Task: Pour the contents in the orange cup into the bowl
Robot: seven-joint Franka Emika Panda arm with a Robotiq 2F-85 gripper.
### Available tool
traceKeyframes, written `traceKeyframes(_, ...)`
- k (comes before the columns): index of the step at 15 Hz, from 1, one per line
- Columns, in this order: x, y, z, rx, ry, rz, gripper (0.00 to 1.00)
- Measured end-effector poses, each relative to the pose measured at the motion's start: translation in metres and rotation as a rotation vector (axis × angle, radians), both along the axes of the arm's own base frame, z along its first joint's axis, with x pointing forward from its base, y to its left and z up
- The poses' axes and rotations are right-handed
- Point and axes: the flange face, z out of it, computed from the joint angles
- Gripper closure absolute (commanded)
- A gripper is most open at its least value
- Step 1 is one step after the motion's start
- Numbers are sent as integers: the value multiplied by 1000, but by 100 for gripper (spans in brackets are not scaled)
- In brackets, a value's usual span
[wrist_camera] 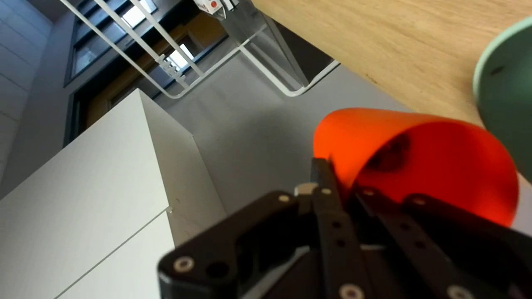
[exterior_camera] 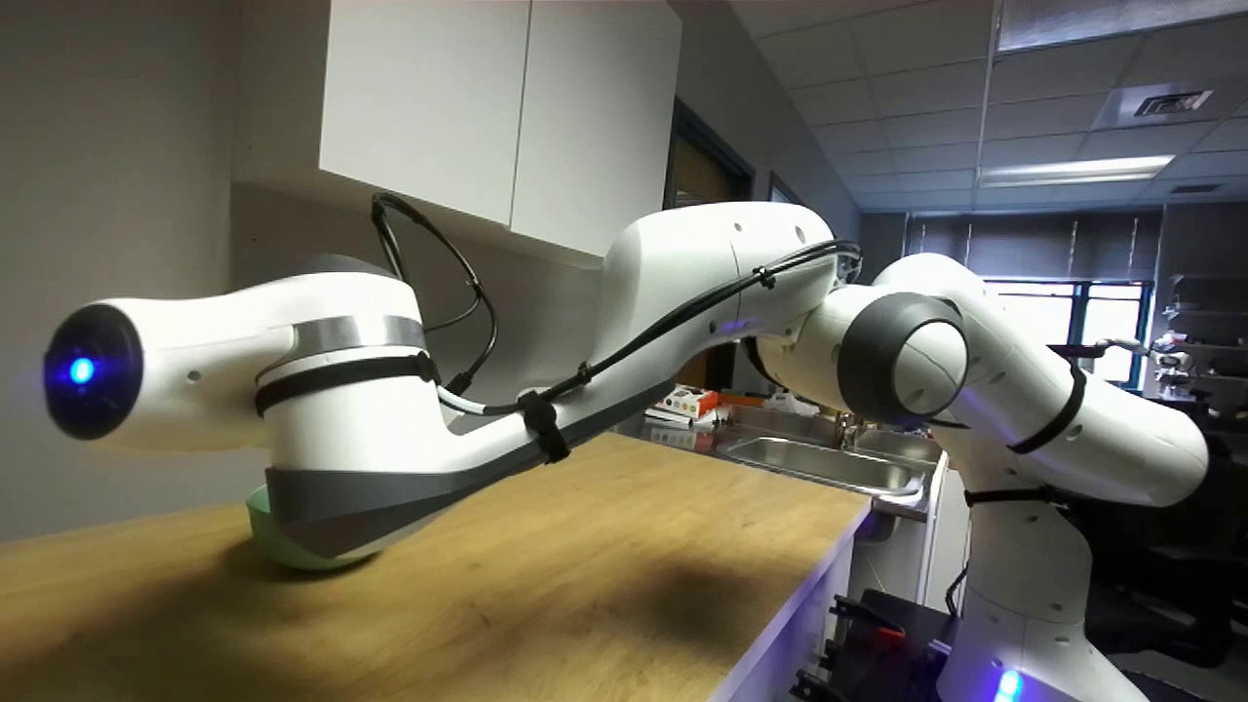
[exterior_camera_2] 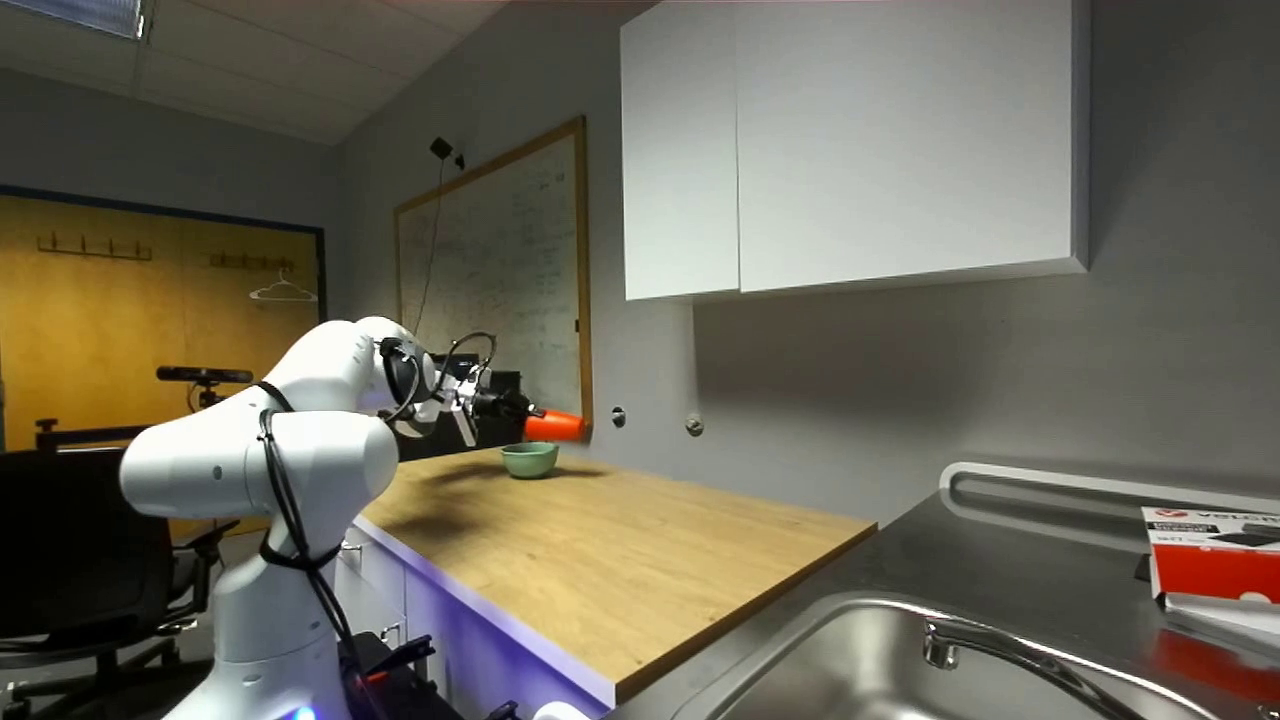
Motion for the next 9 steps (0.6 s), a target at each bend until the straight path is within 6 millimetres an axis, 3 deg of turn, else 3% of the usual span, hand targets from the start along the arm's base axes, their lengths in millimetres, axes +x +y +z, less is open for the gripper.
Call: traceKeyframes(9,6,0,7,-134,-144,11,99)
